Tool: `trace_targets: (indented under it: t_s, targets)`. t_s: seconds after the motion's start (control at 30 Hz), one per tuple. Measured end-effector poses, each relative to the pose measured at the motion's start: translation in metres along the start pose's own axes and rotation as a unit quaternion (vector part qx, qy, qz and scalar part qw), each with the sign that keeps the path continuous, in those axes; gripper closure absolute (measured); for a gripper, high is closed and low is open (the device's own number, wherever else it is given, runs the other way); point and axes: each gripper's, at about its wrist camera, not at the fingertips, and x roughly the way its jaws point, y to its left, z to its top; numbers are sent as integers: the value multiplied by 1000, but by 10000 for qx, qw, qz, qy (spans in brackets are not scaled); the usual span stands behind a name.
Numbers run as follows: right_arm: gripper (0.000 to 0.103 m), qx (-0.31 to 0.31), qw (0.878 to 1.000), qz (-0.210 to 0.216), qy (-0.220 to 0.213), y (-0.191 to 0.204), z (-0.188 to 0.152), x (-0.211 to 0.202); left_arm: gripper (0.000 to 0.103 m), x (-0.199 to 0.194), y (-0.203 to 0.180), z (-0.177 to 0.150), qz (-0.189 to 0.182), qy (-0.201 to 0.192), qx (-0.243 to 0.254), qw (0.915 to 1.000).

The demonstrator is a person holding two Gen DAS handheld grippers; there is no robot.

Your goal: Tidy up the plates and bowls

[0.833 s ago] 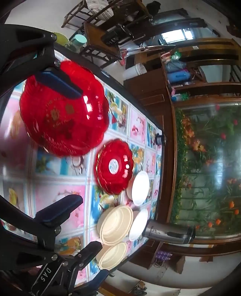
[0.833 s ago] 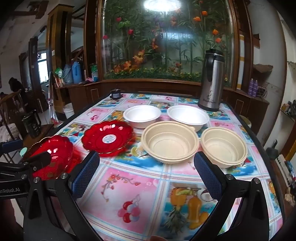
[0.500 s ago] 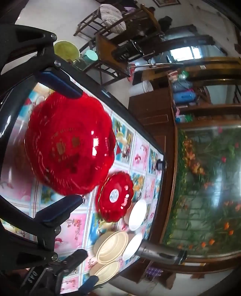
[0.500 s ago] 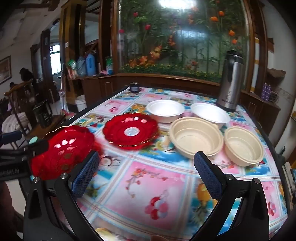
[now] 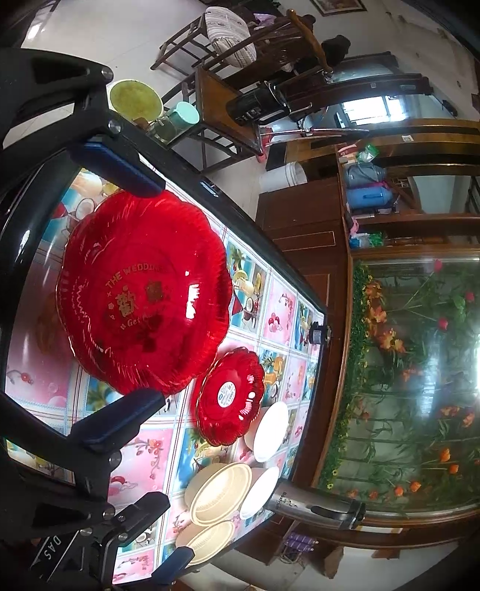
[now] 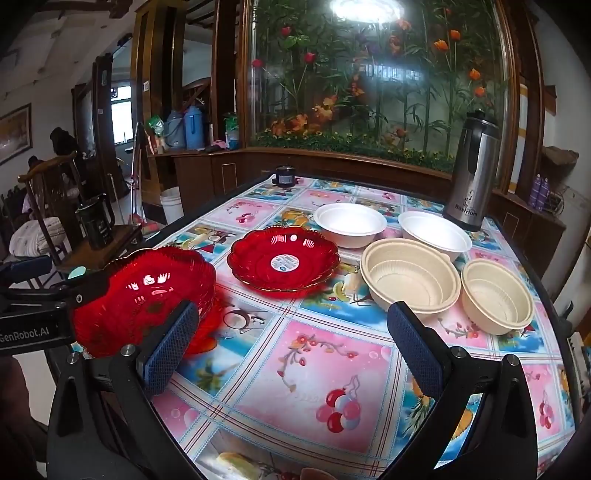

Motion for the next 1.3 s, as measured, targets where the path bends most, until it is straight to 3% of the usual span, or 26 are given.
trace_targets:
  t_s: [0.53,1.3]
  targets:
    - [0,311,9995,-69,-27,-29,4,-6,0,-6,-37,0,-108,-20,497,9987]
    - [0,466,9985,-235,-139,-50,7,-13,0,-4,-51,-2,-288,56,553,9980]
